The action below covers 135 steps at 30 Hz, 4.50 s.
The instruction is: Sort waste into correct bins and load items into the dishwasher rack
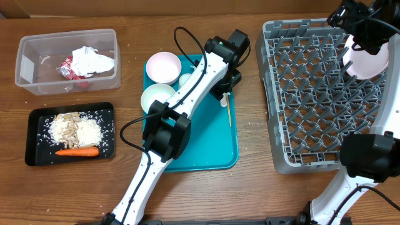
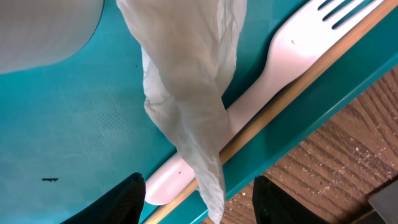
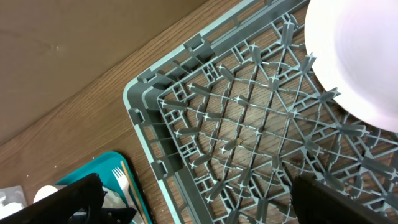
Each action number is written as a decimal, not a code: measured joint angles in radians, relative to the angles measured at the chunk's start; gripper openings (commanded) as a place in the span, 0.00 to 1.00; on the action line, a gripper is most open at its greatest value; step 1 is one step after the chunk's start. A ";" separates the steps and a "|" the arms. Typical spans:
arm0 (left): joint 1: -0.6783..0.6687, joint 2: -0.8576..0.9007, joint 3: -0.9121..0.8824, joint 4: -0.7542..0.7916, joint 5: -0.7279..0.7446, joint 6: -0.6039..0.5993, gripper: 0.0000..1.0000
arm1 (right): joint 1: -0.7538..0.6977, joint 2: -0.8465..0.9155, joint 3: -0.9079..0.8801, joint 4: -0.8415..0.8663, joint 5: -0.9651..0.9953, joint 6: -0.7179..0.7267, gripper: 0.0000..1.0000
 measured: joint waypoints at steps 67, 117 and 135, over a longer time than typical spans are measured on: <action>-0.022 0.000 -0.013 0.000 -0.071 0.016 0.14 | 0.000 0.000 0.000 0.000 0.000 0.000 1.00; 0.431 -0.389 0.163 -0.041 -0.354 0.573 0.04 | 0.000 0.000 0.000 0.000 0.000 0.000 1.00; 0.825 -0.274 0.144 -0.254 -0.219 0.597 1.00 | 0.000 0.000 0.000 0.000 0.000 0.000 1.00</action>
